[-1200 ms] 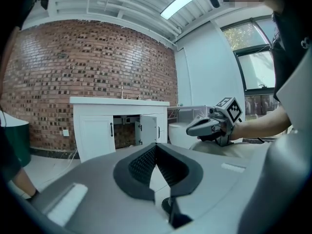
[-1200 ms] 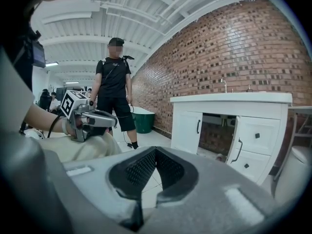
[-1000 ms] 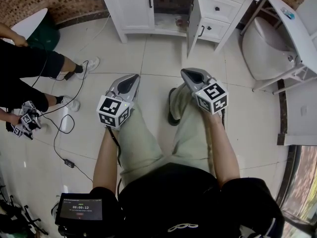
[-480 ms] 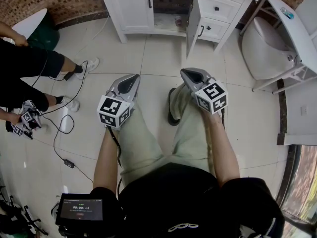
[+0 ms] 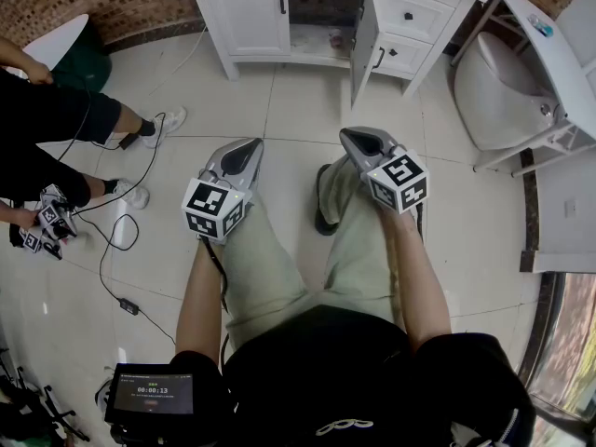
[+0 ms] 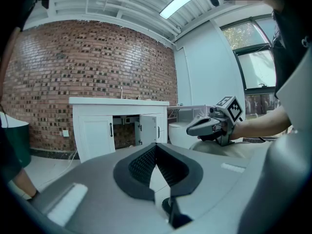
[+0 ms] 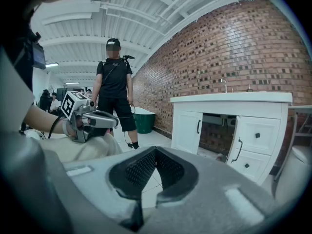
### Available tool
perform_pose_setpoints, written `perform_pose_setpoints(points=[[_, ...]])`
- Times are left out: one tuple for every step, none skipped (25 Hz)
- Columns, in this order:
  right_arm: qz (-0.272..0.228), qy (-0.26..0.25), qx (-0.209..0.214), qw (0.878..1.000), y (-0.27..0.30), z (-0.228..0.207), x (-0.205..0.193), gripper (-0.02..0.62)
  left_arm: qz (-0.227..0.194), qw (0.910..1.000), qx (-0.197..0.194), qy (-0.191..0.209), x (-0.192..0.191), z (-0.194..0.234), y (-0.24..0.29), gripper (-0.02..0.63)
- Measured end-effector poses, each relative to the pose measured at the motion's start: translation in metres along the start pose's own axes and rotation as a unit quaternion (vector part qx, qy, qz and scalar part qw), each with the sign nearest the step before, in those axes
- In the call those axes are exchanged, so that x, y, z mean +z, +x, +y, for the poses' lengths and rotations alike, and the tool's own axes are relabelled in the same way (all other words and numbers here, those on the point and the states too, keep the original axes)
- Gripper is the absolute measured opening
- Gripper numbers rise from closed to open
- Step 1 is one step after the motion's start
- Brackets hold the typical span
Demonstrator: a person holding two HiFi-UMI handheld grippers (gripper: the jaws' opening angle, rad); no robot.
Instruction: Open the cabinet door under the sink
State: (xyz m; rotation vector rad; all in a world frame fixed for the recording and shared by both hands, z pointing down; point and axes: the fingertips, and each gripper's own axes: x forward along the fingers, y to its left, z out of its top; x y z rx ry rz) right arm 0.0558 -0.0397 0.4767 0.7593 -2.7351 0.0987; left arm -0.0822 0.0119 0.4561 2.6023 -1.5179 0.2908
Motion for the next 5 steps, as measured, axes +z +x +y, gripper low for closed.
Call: perform_pose_setpoints(points=[[0.000, 0.001, 0.000, 1.000, 0.0000, 0.0000, -0.0004, -0.008, 0.000, 1.0000, 0.000, 0.000, 0.0001, -0.0002, -0.0002, 0.017], [0.000, 0.001, 0.000, 1.000, 0.0000, -0.0001, -0.0009, -0.008, -0.001, 1.0000, 0.000, 0.000, 0.0003, -0.0003, -0.0004, 0.017], [0.000, 0.001, -0.001, 1.000, -0.0001, -0.0001, -0.0010, -0.008, -0.001, 1.0000, -0.001, 0.000, 0.0003, -0.0004, -0.0006, 0.017], [0.000, 0.001, -0.001, 1.000, -0.0001, 0.0000, -0.0010, -0.008, -0.002, 1.0000, -0.001, 0.000, 0.0003, -0.0004, -0.0008, 0.017], [-0.001, 0.001, -0.001, 1.000, -0.0001, 0.0001, -0.0010, -0.008, -0.002, 1.0000, -0.001, 0.000, 0.0003, -0.0004, -0.0009, 0.016]])
